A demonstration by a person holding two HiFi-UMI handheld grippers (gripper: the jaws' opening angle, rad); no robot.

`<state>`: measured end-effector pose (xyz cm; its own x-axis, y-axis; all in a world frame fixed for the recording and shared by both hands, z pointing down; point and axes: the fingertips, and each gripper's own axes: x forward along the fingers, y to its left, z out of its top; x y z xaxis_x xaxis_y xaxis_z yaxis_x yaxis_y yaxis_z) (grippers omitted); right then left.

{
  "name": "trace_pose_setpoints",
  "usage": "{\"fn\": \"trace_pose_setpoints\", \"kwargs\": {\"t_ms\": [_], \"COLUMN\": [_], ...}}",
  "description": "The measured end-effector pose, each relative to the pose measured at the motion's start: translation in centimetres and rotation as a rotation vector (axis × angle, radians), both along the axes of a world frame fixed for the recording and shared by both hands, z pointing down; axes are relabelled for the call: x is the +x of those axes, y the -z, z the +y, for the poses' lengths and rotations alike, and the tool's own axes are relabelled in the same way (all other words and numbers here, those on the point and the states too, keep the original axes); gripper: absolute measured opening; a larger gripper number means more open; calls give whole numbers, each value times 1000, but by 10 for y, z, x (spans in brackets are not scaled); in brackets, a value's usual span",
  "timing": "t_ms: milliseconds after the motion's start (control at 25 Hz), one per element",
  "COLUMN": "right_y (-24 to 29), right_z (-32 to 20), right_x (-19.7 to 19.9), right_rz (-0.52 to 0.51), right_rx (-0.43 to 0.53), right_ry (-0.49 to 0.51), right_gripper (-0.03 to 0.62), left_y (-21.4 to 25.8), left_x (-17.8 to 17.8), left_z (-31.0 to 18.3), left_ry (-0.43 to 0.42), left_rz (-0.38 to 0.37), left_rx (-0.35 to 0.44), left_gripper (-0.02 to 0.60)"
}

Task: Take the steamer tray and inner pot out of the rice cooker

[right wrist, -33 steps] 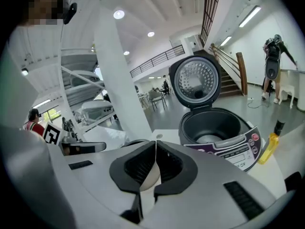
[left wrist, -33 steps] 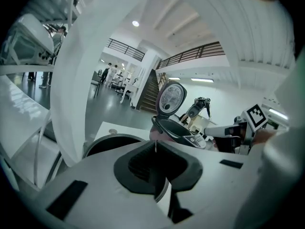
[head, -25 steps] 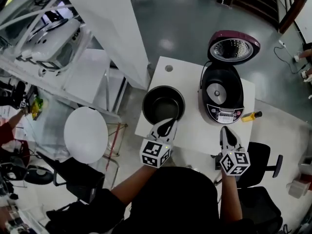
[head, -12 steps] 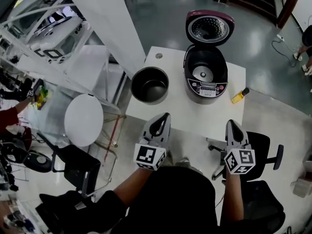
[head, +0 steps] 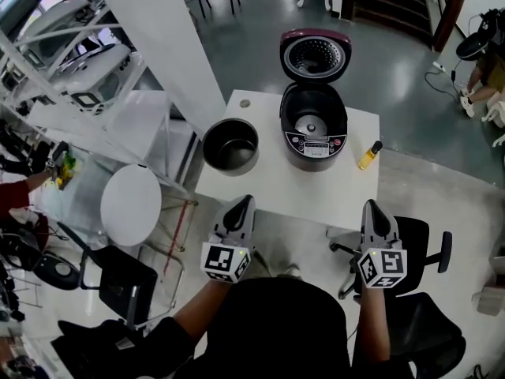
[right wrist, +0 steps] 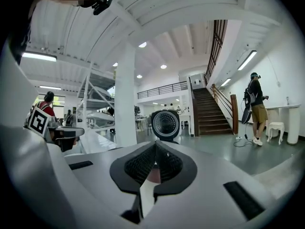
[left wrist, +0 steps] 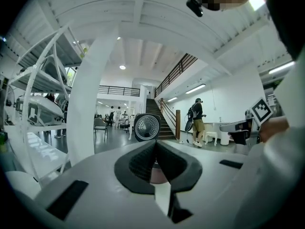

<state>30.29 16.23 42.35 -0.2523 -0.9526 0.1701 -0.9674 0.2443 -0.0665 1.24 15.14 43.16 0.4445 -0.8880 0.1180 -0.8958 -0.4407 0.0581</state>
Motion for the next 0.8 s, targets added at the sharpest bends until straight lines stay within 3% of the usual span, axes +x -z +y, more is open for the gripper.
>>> {"fn": "trace_pose_setpoints", "kwargs": {"t_ms": [240, 800], "right_y": [0, -6], "right_z": [9, 20], "right_x": [-3, 3], "right_rz": [42, 33], "right_rx": [15, 12], "right_ry": [-4, -11], "right_gripper": [0, -1], "left_y": [3, -2], "left_x": [8, 9], "left_z": [5, 18], "left_ry": [4, 12], "left_rz": [18, 2], "left_rx": [11, -6], "left_gripper": [6, 6]}}
